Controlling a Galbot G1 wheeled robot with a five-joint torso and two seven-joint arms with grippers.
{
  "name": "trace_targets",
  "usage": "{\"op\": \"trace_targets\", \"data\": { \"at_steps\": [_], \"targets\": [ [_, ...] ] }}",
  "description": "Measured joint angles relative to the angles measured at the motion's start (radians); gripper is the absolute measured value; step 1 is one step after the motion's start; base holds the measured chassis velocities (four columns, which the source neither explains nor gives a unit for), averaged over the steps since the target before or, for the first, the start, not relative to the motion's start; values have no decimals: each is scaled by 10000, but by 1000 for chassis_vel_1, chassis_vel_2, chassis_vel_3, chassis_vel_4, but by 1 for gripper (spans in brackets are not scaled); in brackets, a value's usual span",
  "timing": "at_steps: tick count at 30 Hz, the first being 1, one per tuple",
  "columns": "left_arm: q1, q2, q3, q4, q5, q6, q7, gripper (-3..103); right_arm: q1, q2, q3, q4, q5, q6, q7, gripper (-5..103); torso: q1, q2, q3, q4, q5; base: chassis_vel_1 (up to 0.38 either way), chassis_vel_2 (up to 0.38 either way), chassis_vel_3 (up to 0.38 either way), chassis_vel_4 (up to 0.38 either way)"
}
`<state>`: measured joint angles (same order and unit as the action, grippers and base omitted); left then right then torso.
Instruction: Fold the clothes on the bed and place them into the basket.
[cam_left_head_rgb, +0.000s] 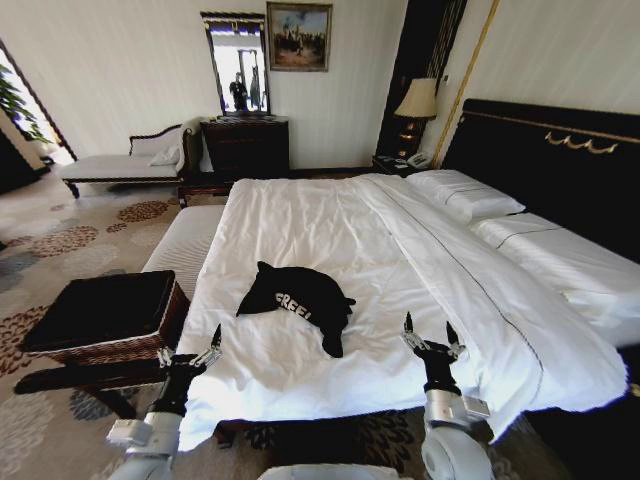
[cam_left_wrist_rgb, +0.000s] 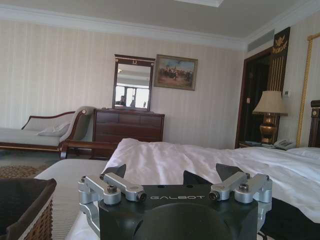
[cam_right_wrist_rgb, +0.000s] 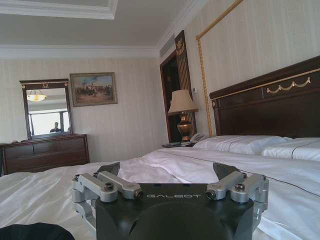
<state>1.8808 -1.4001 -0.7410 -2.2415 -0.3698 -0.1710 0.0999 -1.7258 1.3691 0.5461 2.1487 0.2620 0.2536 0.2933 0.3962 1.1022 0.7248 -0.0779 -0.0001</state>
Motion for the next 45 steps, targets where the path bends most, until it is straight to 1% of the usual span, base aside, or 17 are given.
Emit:
{"op": "trace_targets", "data": {
  "at_steps": [18, 22, 26, 29, 30, 31, 32, 33, 34, 36, 38, 39, 40, 42, 43, 44, 45],
  "targets": [
    [9, 17, 0, 134, -122, 1, -17, 100, 175, 35, -164, -244, -76, -13, 50, 100, -1, 1, 0, 0, 1, 0, 0, 0, 0],
    [12, 30, 0, 109, -204, 43, -26, 100, 272, 40, -189, -304, 9, -12, 70, 100, -1, 1, 0, 0, 0, 0, 0, 0, 0],
    [4, 8, 0, 123, -187, 48, -32, 100, 505, -14, -365, -478, 461, 36, 68, 100, -1, 0, 0, -1, 1, 0, 0, 0, 0],
    [16, -23, -4, 146, -86, 48, -37, 100, 1013, -242, -782, -682, 1647, -63, 71, 100, -1, 0, 0, -1, 2, 0, 0, 0, 0],
    [16, -23, -4, 146, -86, 48, -37, 100, 1013, -242, -782, -682, 1647, -63, 71, 100, -1, 0, 0, -1, 2, 0, 0, 0, 0],
    [74, -38, -6, 92, 14, 47, -45, 100, 1540, -492, -1171, -785, 2647, -432, 361, 100, -1, 0, 0, 0, 1, 0, 0, 0, 0],
    [101, -43, -8, 51, 58, 42, -48, 100, 1738, -578, -1282, -803, 3004, -610, 519, 100, -1, 0, 0, 1, 3, 0, 0, 0, 0],
    [176, -72, 0, -48, 184, 23, -47, 100, 2193, -830, -1485, -813, 4176, -1194, 932, 100, -1, 0, 0, 4, 2, 0, 0, 0, 0],
    [176, -72, 0, -48, 184, 23, -47, 100, 2193, -830, -1485, -813, 4176, -1194, 932, 100, -1, 0, 0, 4, 2, 0, 0, 0, 0],
    [285, -143, 24, -175, 337, -6, -55, 100, 2879, -1282, -1723, -801, 6366, -2450, 1657, 100, -1, 0, 0, 0, 2, 0, 0, 0, 0],
    [344, -210, 32, -273, 395, -10, -84, 100, 3556, -1644, -1853, -840, 8007, -3324, 2303, 100, 0, 0, 1, 2, 1, 0, 0, 0, 0],
    [349, -240, 32, -305, 419, -11, -119, 100, 3836, -1760, -1925, -908, 8588, -3597, 2529, 100, -1, 0, 1, 2, 1, 0, 0, 0, 0],
    [349, -240, 32, -305, 419, -11, -119, 100, 3836, -1760, -1925, -908, 8588, -3597, 2529, 100, -1, 0, 1, 2, 1, 0, 0, 0, 0],
    [325, -295, 28, -353, 469, 33, -177, 100, 4532, -1911, -2084, -1067, 9666, -4172, 2983, 100, -1, 0, 1, 0, 1, 0, 0, 0, 0],
    [290, -324, 25, -356, 513, 64, -204, 100, 5041, -1907, -2214, -1182, 10299, -4576, 3387, 100, 0, 0, 1, -1, 1, 0, 0, 0, 0],
    [290, -324, 25, -356, 513, 64, -204, 100, 5041, -1907, -2214, -1182, 10299, -4576, 3387, 100, 0, 0, 1, -1, 1, 0, 0, 0, 0],
    [257, -351, 22, -356, 559, 84, -224, 100, 5324, -1860, -2312, -1268, 10619, -4797, 3652, 100, 0, 0, 1, 4, -1, 0, 0, 0, 0]
  ]
}}
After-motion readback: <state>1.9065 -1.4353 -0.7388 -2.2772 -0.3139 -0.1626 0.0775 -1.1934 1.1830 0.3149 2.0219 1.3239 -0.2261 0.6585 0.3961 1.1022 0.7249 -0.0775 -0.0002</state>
